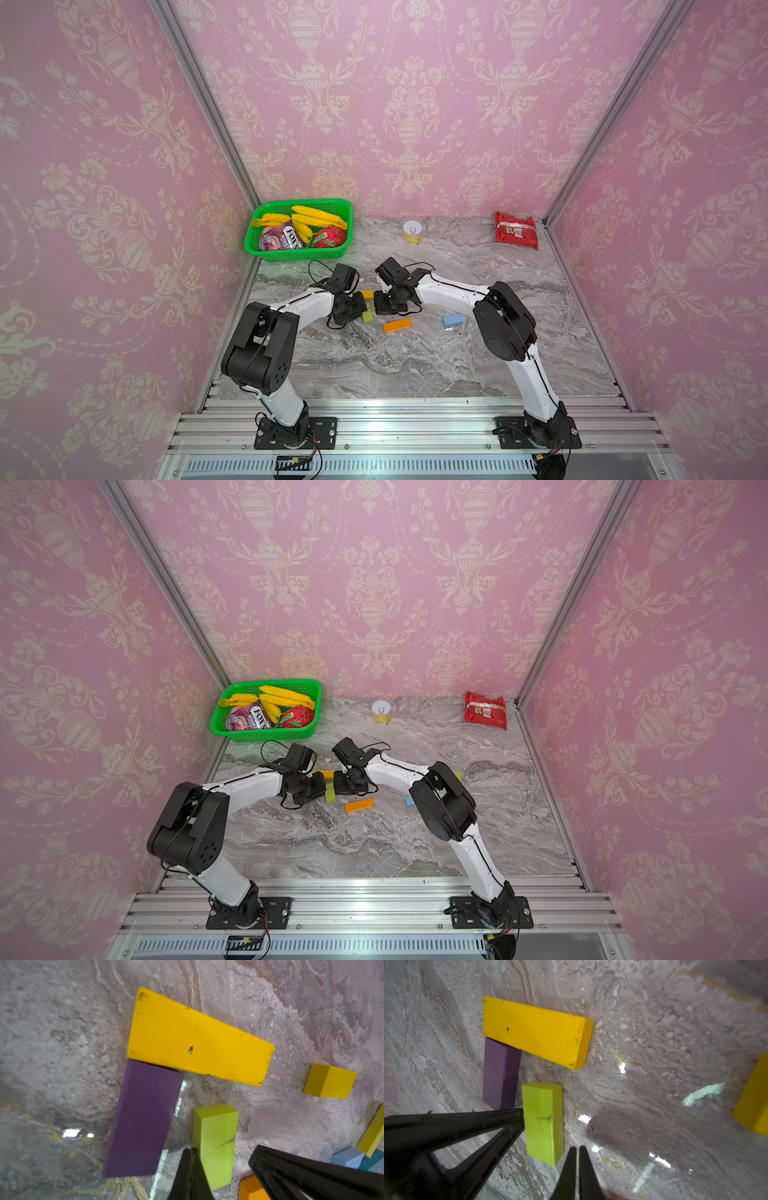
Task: Assemble the letter p with building blocks
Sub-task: Assemble the building block at the center of the board.
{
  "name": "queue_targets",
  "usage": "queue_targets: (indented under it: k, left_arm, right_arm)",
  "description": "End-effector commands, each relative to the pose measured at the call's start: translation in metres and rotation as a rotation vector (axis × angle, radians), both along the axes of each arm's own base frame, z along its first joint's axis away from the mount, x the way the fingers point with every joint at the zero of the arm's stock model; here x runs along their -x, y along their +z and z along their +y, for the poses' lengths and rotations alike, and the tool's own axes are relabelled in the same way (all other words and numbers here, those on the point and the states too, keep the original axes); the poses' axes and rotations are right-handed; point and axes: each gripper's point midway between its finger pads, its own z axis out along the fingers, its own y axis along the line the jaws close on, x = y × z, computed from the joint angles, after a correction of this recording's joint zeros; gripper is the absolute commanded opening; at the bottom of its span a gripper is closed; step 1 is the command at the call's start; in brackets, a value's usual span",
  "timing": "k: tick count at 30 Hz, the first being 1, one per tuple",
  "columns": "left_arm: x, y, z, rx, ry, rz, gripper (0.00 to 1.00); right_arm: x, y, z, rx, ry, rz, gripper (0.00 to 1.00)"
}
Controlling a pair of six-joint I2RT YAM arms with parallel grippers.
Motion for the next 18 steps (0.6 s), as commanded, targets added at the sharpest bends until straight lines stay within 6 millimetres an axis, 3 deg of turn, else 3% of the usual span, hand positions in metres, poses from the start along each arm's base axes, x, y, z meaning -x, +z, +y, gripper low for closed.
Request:
queue_targets:
  k: [1,18]
  left_arm:
    - [-0.005,-0.001,-0.001,-0.033,-0.023,-0.011,0.00]
    - [-0.019,-0.005,-0.006,-0.039,-0.015,-0.014,0.00]
  right_arm:
    - [0.002,-0.006,0.000,0.003,-0.003,0.036,0.09]
    - [0.000,-0.020,0.005,-0.003,-0.007,0.070,0.09]
